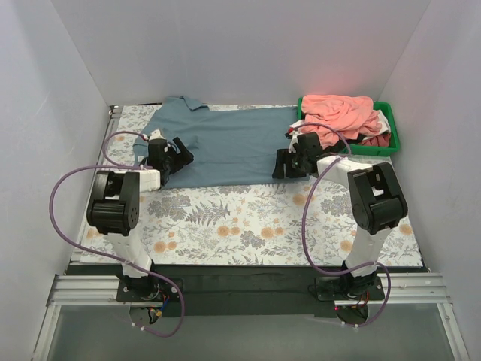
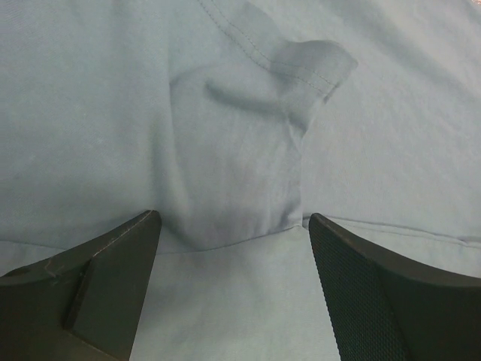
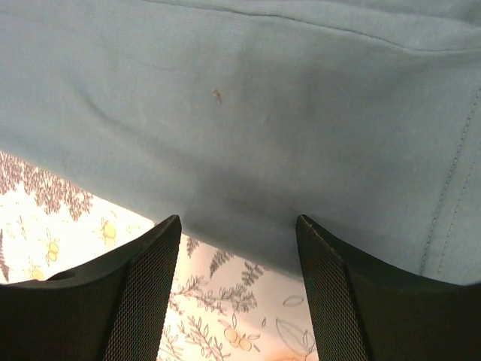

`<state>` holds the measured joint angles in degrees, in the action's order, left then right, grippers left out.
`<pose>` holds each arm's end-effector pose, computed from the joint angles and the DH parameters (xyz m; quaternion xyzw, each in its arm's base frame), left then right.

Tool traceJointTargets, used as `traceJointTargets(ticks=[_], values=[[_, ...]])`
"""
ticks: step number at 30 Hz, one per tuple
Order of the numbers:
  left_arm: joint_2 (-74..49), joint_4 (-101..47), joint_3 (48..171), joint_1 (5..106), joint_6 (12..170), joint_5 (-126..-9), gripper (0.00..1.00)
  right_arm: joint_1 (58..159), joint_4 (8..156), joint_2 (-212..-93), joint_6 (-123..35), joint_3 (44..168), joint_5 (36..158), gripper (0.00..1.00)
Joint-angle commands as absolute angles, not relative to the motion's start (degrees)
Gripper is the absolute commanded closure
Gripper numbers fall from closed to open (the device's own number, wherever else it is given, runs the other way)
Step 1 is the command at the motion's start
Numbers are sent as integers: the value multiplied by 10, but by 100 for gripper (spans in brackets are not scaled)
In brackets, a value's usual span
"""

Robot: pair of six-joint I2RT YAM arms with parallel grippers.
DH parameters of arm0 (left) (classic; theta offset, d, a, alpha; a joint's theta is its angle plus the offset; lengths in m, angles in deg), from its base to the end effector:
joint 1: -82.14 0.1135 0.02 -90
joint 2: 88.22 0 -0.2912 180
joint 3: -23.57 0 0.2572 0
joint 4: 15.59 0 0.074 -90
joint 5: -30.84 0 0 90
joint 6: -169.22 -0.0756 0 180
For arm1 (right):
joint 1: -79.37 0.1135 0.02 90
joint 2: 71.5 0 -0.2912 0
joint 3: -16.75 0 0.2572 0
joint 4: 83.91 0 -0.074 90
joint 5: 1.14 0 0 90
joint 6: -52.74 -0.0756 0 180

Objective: Fold and stack the t-shirts
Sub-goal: Fold the tshirt

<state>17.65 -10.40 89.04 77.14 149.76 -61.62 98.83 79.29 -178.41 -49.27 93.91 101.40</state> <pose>0.4158 -0.0396 0.1407 -0.4722 0.7517 -0.2968 0.3520 0.3996 0.1586 0.1572 -0.1003 0.9188 0.1974 0.3266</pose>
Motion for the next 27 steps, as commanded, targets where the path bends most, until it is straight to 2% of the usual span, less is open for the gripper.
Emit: traceJointTargets(ticks=[1, 11, 15, 22, 27], values=[[134, -158, 856, 778, 1486, -599, 20, 991, 728, -1770, -504, 874, 1003, 30], [3, -218, 752, 780, 1486, -599, 20, 1029, 726, -1675, -526, 737, 1035, 30], [-82, -242, 712, 780, 1481, -559, 20, 1062, 720, -1634, -539, 707, 1039, 30], [-187, -253, 699, 774, 1493, -524, 21, 1081, 671, -1536, -540, 754, 1008, 30], [-168, -207, 739, 762, 1488, -533, 21, 1081, 670, -1505, -531, 805, 966, 27]])
